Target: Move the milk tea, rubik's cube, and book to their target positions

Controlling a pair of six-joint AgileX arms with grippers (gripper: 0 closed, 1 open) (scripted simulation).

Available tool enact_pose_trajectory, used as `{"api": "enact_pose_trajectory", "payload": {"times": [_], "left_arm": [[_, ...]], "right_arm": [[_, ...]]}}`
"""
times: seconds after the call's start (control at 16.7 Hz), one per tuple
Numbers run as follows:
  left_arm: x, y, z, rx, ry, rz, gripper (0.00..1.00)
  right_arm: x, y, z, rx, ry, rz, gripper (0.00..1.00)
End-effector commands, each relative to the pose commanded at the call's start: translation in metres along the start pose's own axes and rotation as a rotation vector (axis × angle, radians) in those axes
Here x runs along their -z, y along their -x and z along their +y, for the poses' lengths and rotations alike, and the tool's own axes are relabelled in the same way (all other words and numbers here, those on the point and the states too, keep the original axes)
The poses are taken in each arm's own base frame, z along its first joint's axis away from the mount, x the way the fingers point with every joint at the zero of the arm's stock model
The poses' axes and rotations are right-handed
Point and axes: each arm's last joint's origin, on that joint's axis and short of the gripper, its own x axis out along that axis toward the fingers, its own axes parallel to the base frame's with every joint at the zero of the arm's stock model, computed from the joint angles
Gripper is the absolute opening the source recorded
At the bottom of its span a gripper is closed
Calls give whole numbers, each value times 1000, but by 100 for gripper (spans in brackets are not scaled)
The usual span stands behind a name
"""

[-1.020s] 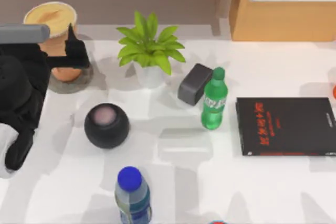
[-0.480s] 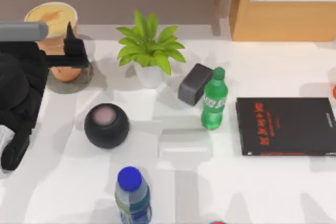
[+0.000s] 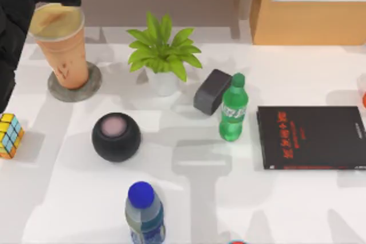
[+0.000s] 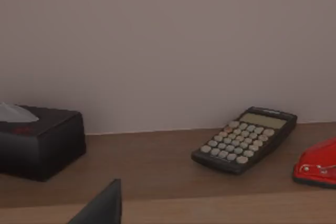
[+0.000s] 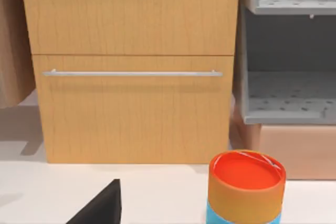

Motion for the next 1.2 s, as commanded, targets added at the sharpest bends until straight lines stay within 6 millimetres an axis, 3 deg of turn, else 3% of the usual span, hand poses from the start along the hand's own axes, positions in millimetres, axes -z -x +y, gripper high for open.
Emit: {"api": "enact_pose_trajectory", "payload": {"times": [0.36,0.6,0.84,1.2], "left_arm": [[-79,-41,46,0,-93,36,100],[-104,-48,76,-8,-131,231,100],[-89,-43,95,-4,-123,580,100],[-31,-14,94,64,-72,1218,100]], "right_arm": [[0,0,0,0,0,0,100],[0,0,0,0,0,0,100],[0,0,0,0,0,0,100],[0,0,0,0,0,0,100]]}}
